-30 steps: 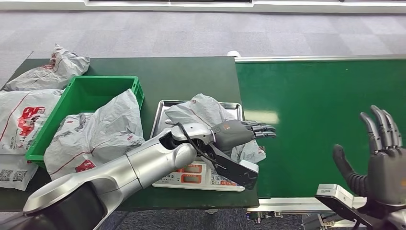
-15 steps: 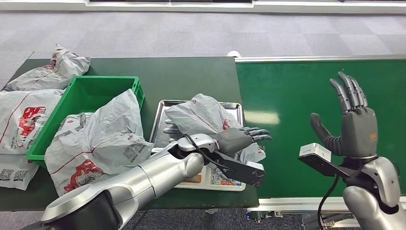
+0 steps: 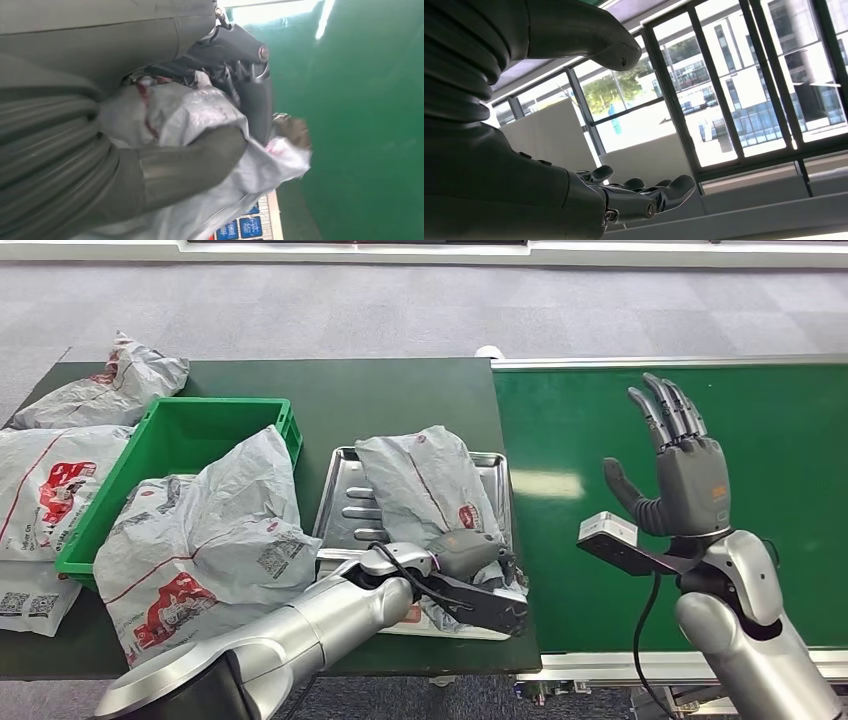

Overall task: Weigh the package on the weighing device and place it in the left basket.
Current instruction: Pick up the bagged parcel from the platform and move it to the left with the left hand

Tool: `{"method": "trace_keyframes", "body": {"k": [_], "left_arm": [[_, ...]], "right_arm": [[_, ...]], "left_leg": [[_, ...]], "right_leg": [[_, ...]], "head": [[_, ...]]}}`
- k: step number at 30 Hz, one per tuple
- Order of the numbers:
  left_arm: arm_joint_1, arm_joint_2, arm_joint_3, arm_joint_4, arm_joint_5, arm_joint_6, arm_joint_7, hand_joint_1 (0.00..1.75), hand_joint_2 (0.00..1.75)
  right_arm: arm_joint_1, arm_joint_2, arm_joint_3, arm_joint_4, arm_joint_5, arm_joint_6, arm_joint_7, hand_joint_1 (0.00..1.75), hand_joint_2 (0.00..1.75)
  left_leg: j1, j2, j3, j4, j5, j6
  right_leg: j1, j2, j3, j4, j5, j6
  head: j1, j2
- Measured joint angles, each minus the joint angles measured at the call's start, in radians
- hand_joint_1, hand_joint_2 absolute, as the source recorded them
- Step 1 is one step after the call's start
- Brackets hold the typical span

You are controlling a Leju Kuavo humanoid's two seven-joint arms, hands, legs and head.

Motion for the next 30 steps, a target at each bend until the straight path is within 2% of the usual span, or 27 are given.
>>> {"method": "trace_keyframes", "body": {"k": [9,16,24,30], "left_arm": [[-0.003,-0.001,0.014,0.018,-0.039,0.018,0.014,1.75,1.75],[-0.026,0.012,0.039,0.015,-0.101,0.069,0.019,1.75,1.75],[-0.103,0.073,0.119,-0.069,-0.257,0.08,0.034,1.75,1.75],[-0.139,0.139,0.189,-0.209,-0.367,0.067,0.061,1.75,1.75]], "right_arm": [[0.001,0.006,0.017,0.009,0.0,-0.008,0.002,0.0,1.75],[0.009,0.008,0.018,0.009,0.003,-0.011,0.004,0.0,1.75],[0.045,0.019,-0.001,0.006,0.021,-0.026,-0.004,0.0,1.75],[0.135,0.021,-0.061,-0.055,0.032,-0.027,0.005,0.0,1.75]], "left_leg": [[0.0,0.0,0.0,0.0,0.0,0.0],[0.0,0.0,0.0,0.0,0.0,0.0],[0.0,-0.001,0.0,0.0,0.001,0.0],[0.0,-0.002,-0.001,0.0,0.001,0.0]], "right_leg": [[0.0,0.0,0.0,0.0,0.0,0.0],[0.0,0.0,0.0,0.0,0.0,0.0],[0.0,-0.001,-0.001,0.0,0.001,0.0],[0.0,-0.002,-0.002,0.0,0.0,0.0]], "head": [[0.0,0.0],[0.0,0.0],[0.0,0.0],[0.0,0.0]]}}
